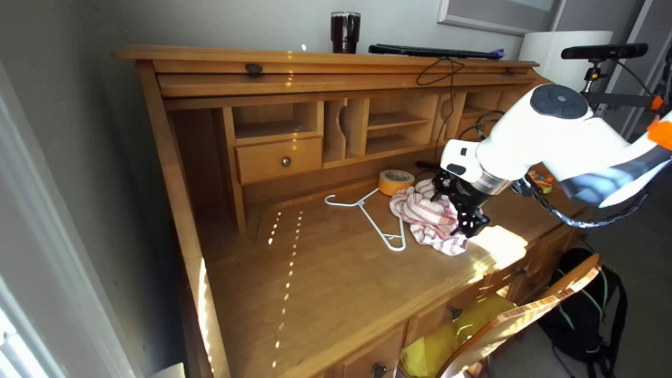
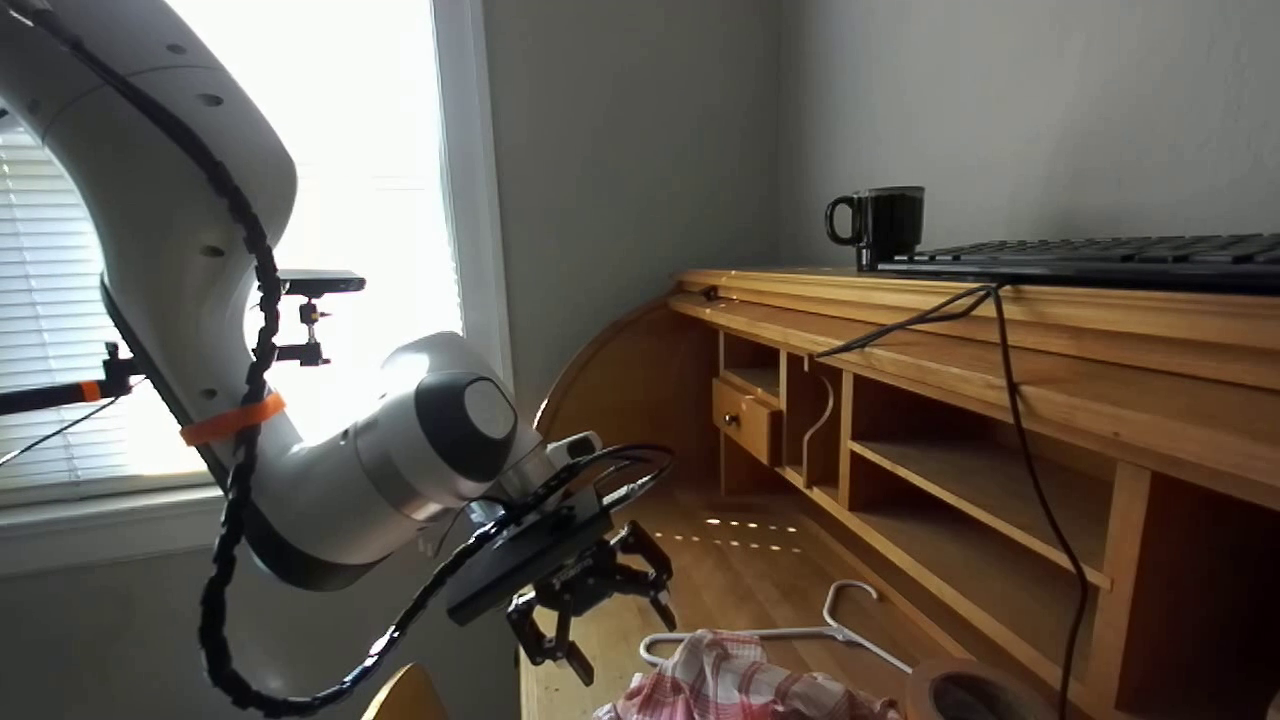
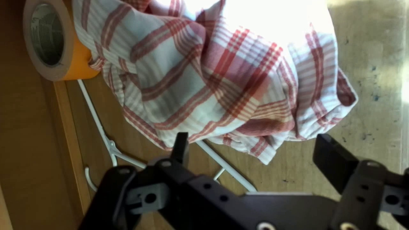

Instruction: Unfold the white and red towel.

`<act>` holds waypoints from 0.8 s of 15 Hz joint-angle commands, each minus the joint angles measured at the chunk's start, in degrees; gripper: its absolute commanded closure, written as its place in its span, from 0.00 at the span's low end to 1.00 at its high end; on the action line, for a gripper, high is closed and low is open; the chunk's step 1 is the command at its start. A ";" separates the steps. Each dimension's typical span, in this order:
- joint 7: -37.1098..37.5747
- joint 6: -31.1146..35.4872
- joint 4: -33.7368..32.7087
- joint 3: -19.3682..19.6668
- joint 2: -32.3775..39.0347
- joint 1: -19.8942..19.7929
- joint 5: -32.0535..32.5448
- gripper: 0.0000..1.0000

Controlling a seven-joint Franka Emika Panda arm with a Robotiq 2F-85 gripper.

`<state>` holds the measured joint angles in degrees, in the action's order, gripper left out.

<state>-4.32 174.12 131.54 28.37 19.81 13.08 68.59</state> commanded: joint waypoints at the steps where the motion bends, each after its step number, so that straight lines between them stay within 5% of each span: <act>1: 0.00 0.00 -0.09 0.05 0.03 0.00 0.09 0.00; 7: -6.96 -1.32 -0.23 -4.17 0.72 -6.33 -12.49 0.00; 8: -7.85 -2.82 -0.57 -10.16 0.09 -12.17 -12.52 0.00; 10: -11.08 -4.46 -0.93 -13.85 0.28 -14.63 -14.88 0.00; 12: -13.21 -6.68 -1.20 -13.92 -0.10 -13.28 -14.76 0.00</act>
<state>-13.55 171.28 130.88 16.60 20.04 -0.17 55.77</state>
